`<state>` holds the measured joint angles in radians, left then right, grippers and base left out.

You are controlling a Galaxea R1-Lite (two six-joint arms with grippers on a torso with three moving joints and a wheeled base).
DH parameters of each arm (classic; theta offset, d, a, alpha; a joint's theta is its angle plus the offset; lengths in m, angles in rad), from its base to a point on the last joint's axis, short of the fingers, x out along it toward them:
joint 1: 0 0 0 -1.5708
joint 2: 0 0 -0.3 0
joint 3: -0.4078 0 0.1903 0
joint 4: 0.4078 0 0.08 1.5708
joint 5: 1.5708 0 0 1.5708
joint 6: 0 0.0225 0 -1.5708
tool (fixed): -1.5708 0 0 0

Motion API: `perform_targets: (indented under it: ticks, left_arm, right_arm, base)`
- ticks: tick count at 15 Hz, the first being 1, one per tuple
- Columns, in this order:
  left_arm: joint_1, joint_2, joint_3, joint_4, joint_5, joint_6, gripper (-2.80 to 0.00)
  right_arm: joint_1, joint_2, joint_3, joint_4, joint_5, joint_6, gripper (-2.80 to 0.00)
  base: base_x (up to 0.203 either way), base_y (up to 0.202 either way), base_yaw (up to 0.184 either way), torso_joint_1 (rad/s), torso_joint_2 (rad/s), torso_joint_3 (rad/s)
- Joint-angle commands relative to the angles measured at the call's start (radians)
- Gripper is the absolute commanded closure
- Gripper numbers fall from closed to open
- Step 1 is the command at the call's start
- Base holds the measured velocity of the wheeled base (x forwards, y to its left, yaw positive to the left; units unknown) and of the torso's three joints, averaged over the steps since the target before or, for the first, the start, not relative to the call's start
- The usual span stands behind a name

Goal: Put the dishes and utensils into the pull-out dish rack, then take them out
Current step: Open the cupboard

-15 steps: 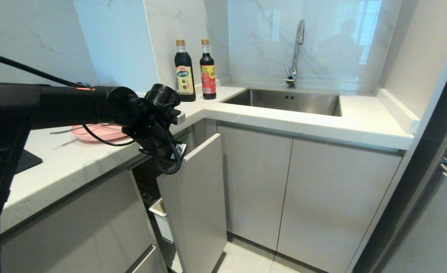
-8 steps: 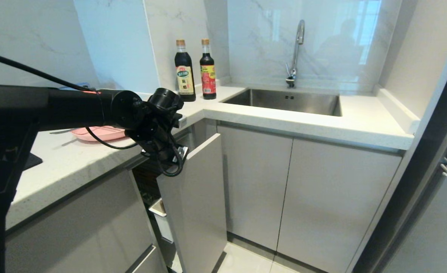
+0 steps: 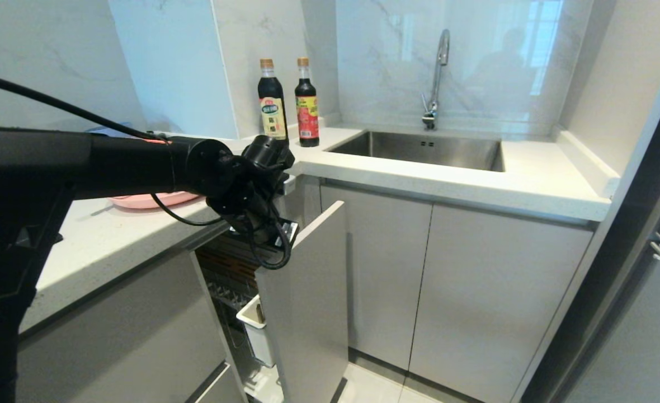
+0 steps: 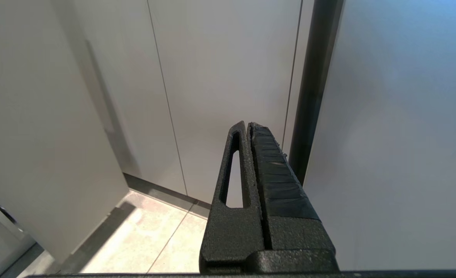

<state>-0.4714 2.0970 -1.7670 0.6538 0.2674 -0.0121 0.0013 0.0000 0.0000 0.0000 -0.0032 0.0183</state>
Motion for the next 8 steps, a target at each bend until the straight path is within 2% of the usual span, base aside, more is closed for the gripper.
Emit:
perform_targets:
  ticks: [1, 2, 5, 8]
  left_arm:
    - [-0.031, -0.003, -0.001, 0.001, 0.005, -0.004, 0.00]
    - [-0.054, -0.003, 0.000, 0.002, 0.004, -0.006, 0.00]
    - [-0.107, 0.000, -0.002, 0.001, 0.004, -0.061, 0.00]
    - [-0.144, 0.003, 0.000, 0.002, -0.003, -0.070, 0.00]
  right_arm:
    - [0.000, 0.000, 0.002, 0.000, 0.000, 0.000, 0.00]
    - [0.000, 0.000, 0.002, 0.000, 0.000, 0.000, 0.00]
    - [0.000, 0.000, 0.002, 0.000, 0.000, 0.000, 0.00]
    - [0.000, 0.000, 0.002, 0.000, 0.000, 0.000, 0.00]
  base:
    - [0.000, 0.000, 0.000, 0.000, 0.00, 0.000]
    - [0.000, 0.000, 0.000, 0.000, 0.00, 0.000]
    - [0.000, 0.000, 0.000, 0.000, 0.00, 0.000]
    - [0.000, 0.000, 0.000, 0.000, 0.00, 0.000]
